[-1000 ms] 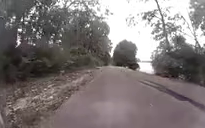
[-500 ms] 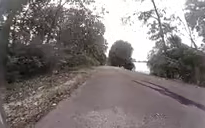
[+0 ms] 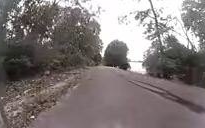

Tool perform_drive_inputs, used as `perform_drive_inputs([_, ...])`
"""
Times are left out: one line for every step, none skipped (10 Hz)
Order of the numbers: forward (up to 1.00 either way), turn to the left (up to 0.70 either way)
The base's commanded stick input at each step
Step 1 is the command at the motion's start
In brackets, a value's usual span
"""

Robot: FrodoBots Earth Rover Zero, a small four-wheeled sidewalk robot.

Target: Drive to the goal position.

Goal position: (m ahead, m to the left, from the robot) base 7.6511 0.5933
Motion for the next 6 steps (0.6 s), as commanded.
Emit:
perform_drive_inputs([0.70,0.00])
perform_drive_inputs([0.70,0.00])
perform_drive_inputs([0.70,0.00])
perform_drive_inputs([0.70,0.00])
perform_drive_inputs([0.70,0.00])
perform_drive_inputs([0.70,0.00])
